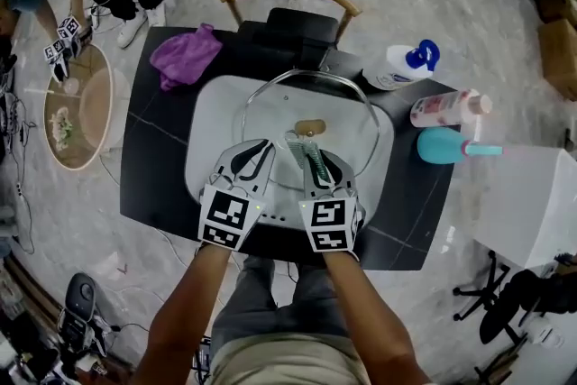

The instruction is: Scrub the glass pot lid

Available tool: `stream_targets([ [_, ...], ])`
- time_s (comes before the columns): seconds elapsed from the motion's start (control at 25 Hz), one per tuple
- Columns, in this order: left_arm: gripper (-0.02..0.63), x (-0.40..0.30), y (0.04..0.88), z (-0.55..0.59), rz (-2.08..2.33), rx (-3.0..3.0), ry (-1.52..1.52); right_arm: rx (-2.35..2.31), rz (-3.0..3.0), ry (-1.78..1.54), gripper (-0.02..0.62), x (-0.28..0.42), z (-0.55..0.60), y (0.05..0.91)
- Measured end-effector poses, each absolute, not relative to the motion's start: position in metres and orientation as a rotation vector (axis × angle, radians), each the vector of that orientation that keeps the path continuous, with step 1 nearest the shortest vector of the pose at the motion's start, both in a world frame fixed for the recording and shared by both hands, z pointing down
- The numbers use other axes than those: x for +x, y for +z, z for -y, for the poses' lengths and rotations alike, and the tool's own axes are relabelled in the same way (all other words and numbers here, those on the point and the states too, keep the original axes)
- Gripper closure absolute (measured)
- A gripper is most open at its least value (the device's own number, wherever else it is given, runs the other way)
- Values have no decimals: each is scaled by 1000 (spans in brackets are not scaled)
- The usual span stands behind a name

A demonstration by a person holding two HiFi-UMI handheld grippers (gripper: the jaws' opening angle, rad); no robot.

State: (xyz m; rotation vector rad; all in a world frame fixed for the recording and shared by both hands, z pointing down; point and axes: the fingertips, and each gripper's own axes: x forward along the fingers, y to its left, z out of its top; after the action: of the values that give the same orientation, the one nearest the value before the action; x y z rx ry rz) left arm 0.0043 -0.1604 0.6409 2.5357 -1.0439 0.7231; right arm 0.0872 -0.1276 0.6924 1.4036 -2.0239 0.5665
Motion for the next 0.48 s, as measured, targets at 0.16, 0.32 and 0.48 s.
stream_targets([
  [0.16,571,53,644,156,939,2586,738,1495,1927,611,506,156,117,694],
  [0.32,571,97,647,148,846,2626,745,1528,1866,556,508,189,111,680],
  [0.48,571,128,647,142,773,2657,747,1571,1807,557,508,216,102,676],
])
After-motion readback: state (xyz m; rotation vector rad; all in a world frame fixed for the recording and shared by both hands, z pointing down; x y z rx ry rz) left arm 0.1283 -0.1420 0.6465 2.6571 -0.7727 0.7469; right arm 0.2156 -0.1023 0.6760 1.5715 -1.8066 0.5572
